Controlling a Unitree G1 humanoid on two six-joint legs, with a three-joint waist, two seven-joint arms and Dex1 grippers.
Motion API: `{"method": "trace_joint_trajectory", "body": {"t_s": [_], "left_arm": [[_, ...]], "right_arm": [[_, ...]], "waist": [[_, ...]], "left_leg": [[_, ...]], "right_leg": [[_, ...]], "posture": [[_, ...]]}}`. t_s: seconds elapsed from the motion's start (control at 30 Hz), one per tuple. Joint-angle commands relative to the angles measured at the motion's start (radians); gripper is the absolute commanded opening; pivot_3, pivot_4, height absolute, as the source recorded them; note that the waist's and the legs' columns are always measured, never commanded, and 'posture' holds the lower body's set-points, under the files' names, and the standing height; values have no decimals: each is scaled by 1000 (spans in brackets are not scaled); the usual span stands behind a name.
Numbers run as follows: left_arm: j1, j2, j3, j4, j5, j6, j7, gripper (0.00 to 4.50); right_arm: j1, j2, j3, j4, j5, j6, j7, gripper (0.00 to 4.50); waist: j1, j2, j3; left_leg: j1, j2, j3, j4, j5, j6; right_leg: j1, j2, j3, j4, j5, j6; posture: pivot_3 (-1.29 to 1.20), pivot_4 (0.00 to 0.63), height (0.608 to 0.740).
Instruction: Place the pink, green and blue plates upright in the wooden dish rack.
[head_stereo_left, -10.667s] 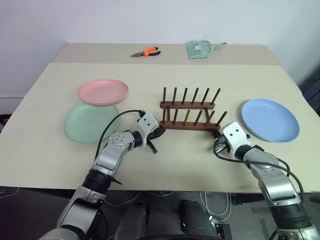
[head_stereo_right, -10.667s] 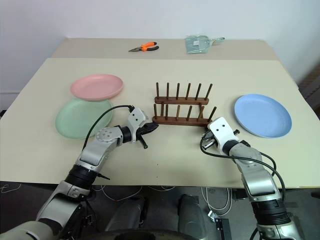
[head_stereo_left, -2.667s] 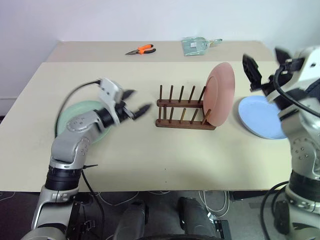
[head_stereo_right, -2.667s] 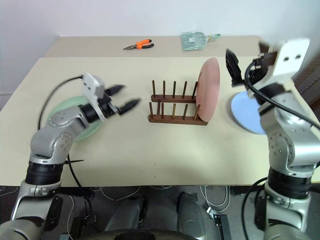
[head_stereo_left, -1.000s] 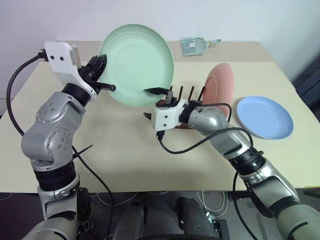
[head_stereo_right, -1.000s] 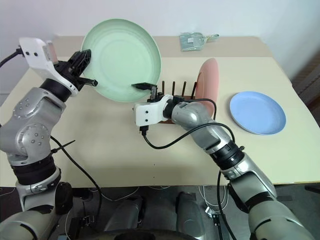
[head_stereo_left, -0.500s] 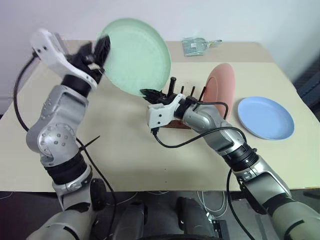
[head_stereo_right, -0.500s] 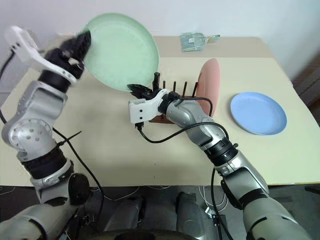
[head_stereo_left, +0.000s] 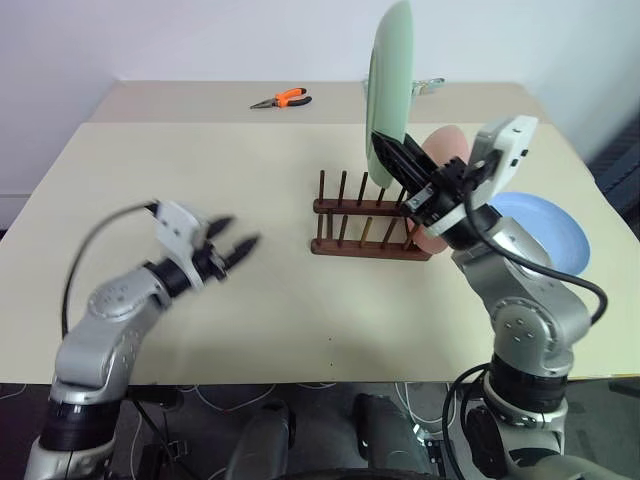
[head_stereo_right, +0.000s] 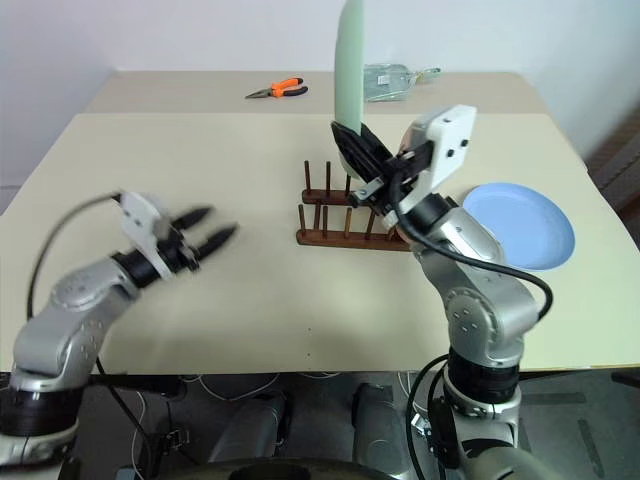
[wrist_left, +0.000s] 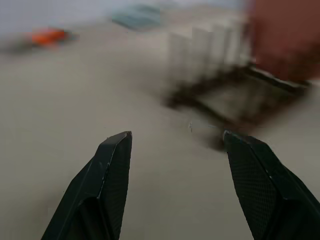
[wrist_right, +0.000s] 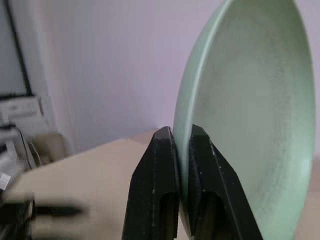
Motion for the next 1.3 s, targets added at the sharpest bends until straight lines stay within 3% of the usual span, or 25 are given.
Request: {"method": "trace_joint_trajectory", "body": {"t_s": [0.03, 0.53, 0.63, 0.77, 0.83, 1.03, 1.13, 1.17, 1.3], "left_arm": [[3, 30, -50, -69, -13, 7, -77, 2975], [-31, -19, -129, -98, 27, -5, -58, 2975], [-25, -28, -129, -97, 34, -6, -50, 3044], [-12, -30, -132, -97, 48, -11, -49, 3044], [-11, -32, -131, -95, 50, -11, -48, 3044], [-32, -61, -136, -73, 54, -11, -43, 3044], [-53, -80, -154, -58, 71, -23, -44, 3044], [-62, -88, -164, -53, 78, -28, -46, 3044], [-83, -101, -186, -36, 95, -41, -62, 3044]], "right_arm": [[-5, -18, -40, -58, 102, 59, -61, 0], [-8, -82, -37, 107, 179, 88, -101, 0], [-11, -93, -30, 118, 186, 89, -92, 1013], [-35, -147, 6, 109, 79, 24, -82, 2916], [-60, -187, 22, 97, 21, -28, -59, 2916], [-132, -301, -55, 75, 42, -81, 21, 2916], [-124, -426, -201, 135, 32, -92, 47, 3786], [-83, -487, -257, 179, -25, -111, 48, 4271], [89, -609, -343, 255, -117, -142, 106, 4443]], "waist": [[-1, 3, -1], [0, 5, -1], [1, 5, -1], [1, 5, -1], [1, 5, -1], [3, 5, -1], [11, 4, -1], [16, 4, -1], [28, 3, -2]], "left_leg": [[0, 0, 0, 0, 0, 0], [0, 0, 1, 0, 0, 0], [0, 0, 1, 0, 0, 0], [0, 0, 1, 0, 0, 0], [0, 0, 2, 0, 0, 0], [0, 0, 2, 1, 0, 1], [0, -1, 1, 2, 0, 1], [-1, -1, 1, 2, 0, 1], [-1, -1, 1, 2, -2, 3]], "right_leg": [[0, 0, 0, 0, 0, 0], [1, 0, 0, 0, 0, 1], [1, 0, 0, -1, 0, 1], [1, 0, 0, -1, 0, 1], [1, 0, 0, -1, 0, 1], [1, 0, -1, -1, -2, 4], [3, 0, -1, -2, -2, 4], [3, -1, -2, -3, -2, 4], [6, -1, -3, -9, -1, 2]], "posture": [[0, 150, 740], [0, 150, 740], [0, 150, 740], [0, 150, 740], [0, 150, 740], [0, 150, 740], [0, 150, 740], [0, 150, 740], [0, 150, 740]]}}
